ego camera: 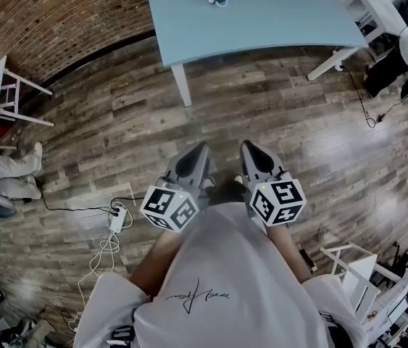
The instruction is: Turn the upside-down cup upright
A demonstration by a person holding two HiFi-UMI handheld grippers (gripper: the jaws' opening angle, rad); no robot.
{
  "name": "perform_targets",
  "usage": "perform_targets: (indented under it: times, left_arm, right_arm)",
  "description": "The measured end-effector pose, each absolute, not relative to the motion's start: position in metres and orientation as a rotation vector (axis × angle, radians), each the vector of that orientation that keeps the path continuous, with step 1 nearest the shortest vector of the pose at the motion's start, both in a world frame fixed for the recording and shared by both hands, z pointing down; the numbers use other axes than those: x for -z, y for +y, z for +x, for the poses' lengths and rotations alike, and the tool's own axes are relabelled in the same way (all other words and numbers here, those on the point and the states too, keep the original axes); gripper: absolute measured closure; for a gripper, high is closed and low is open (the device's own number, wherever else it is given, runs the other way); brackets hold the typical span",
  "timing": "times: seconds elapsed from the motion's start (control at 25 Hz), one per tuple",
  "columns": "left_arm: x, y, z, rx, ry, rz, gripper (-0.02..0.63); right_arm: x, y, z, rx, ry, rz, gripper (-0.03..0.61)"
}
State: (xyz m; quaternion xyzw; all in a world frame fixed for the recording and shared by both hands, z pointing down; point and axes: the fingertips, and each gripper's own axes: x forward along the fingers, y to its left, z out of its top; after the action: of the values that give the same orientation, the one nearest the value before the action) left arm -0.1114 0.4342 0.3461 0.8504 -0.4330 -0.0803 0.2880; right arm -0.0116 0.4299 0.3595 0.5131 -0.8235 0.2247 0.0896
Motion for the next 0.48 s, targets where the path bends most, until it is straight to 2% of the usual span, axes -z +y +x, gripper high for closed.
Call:
perform_targets:
  times: [0.48]
  left_arm:
    - [-0.354,0.418,-0.119,0.214,-1.174,2.231,0.606]
  right_arm:
    - [-0.366,0.400,-0.023,-0.679,-2.480,1.496,0.555]
